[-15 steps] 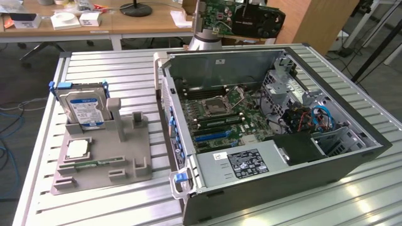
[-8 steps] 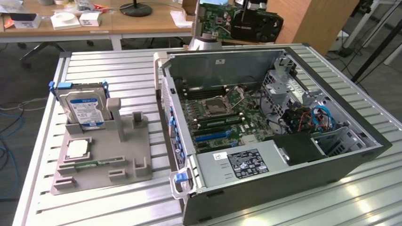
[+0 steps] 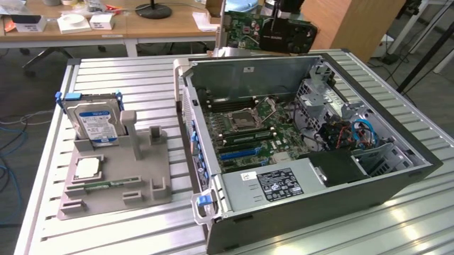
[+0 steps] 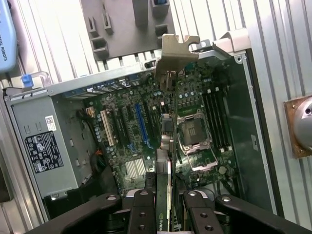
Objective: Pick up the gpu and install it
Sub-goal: 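Insert the gpu into the slot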
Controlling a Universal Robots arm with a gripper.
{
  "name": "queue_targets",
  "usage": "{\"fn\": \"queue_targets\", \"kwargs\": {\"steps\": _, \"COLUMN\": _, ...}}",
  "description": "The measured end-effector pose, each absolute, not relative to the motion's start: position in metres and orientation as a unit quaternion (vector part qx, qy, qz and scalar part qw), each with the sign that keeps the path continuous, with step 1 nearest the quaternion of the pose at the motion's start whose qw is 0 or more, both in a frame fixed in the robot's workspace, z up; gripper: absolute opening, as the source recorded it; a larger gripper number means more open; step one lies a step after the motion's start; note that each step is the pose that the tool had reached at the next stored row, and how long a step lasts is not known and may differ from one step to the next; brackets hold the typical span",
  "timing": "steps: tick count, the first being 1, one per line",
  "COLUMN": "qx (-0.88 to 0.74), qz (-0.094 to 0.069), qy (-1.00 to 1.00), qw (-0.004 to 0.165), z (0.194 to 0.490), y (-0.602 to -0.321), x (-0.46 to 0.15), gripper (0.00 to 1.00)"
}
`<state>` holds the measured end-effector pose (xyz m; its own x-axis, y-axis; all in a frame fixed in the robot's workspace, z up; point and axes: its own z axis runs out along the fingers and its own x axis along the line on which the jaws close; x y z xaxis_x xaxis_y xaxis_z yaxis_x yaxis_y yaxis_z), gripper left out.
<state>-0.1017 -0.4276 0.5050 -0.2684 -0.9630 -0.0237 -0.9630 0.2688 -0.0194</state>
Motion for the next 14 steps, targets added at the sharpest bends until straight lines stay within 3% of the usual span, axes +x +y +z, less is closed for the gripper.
{"fn": "queue_targets", "kwargs": {"steps": 14, "qx": -0.655, "qz": -0.001, "qy": 0.756, "qw": 0.013, "z": 0.4990, "y": -0.4276, "x": -0.1011, "gripper": 0.26}}
